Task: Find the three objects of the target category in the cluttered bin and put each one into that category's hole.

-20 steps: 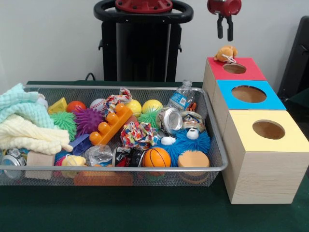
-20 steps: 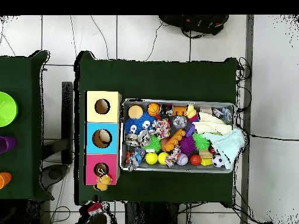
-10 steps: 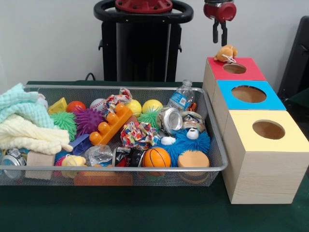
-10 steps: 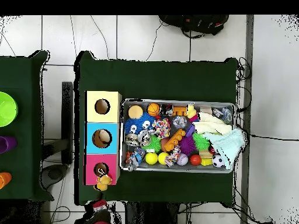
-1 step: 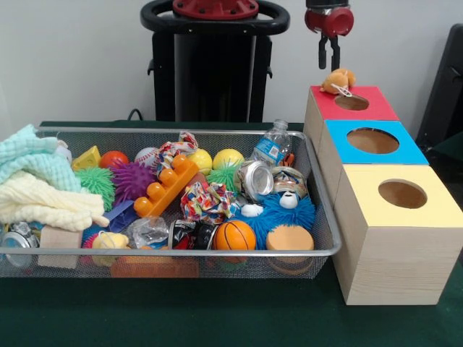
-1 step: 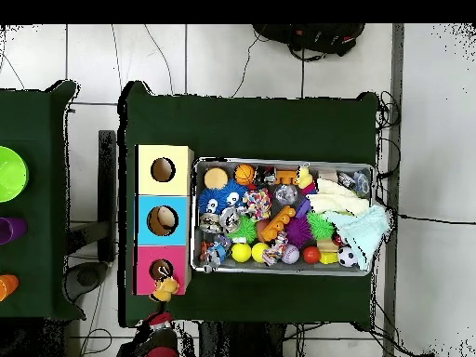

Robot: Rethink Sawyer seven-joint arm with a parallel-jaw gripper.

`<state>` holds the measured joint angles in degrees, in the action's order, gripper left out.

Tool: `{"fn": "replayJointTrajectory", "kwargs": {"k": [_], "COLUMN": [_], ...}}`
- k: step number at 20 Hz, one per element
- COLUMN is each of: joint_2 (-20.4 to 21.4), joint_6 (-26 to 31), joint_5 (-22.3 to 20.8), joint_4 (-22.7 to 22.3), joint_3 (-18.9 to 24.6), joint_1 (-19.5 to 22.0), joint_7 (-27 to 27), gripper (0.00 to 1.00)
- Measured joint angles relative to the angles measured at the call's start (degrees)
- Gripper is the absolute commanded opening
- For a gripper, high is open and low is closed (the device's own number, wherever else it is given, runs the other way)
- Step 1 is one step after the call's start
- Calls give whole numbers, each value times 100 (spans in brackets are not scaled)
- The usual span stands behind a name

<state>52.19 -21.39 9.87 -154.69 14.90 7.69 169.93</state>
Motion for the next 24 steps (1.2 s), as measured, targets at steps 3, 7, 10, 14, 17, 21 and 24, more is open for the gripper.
{"fn": "replayJointTrajectory", "kwargs": {"k": [3, 7, 10, 14, 17, 21, 24], "joint_2": [12, 42, 84, 176, 238, 297, 321], "joint_6": [1, 13, 81, 245, 349, 456, 525], "joint_5": [0, 21, 64, 147, 223, 324, 392], "joint_4": [9, 9, 10, 23, 34, 56, 79], "joint_3": [-5, -6, -6, -7, -7, -7, -10], "joint_1": [-2, -2, -2, -2, -2, -3, -3], "joint_7": [0, 0, 0, 0, 0, 0, 0], "gripper": [100, 100, 100, 100, 100, 100, 100]}}
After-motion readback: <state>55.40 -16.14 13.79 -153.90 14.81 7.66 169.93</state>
